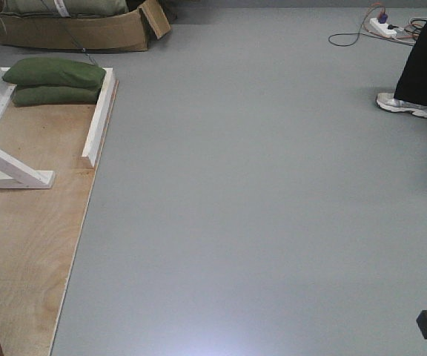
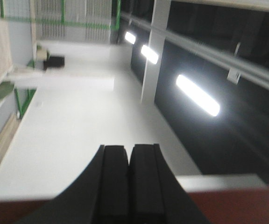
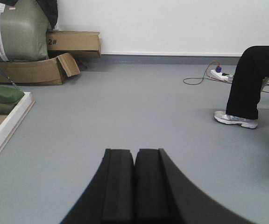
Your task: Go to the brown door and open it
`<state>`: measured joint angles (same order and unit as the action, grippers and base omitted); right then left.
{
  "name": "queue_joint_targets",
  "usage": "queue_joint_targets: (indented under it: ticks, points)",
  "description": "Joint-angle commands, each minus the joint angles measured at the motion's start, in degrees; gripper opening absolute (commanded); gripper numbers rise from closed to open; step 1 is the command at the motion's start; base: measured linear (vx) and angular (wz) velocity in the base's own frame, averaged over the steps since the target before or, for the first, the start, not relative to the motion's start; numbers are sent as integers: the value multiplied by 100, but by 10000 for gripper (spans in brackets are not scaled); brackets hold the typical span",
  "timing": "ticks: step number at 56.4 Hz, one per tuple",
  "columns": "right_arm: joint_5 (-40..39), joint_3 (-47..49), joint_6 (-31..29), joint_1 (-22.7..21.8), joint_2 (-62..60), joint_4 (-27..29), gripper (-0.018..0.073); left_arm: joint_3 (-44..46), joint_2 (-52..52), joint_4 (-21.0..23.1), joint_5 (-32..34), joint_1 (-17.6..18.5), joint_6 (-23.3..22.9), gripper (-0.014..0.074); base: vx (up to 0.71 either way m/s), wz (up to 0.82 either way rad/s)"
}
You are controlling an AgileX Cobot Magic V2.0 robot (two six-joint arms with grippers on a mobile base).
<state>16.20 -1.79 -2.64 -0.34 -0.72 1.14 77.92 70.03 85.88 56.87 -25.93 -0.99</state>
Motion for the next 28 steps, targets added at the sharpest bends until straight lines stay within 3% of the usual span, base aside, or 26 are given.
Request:
queue_joint_targets:
  ticks: [1, 28]
  points:
    - [-470, -22, -31, 11, -64, -35, 0, 205, -93, -274, -925, 14, -14, -6, 0, 0]
    - [-470, -22, -31, 11, -64, -35, 0, 205, -100, -297, -3050, 14, -14, -6, 0, 0]
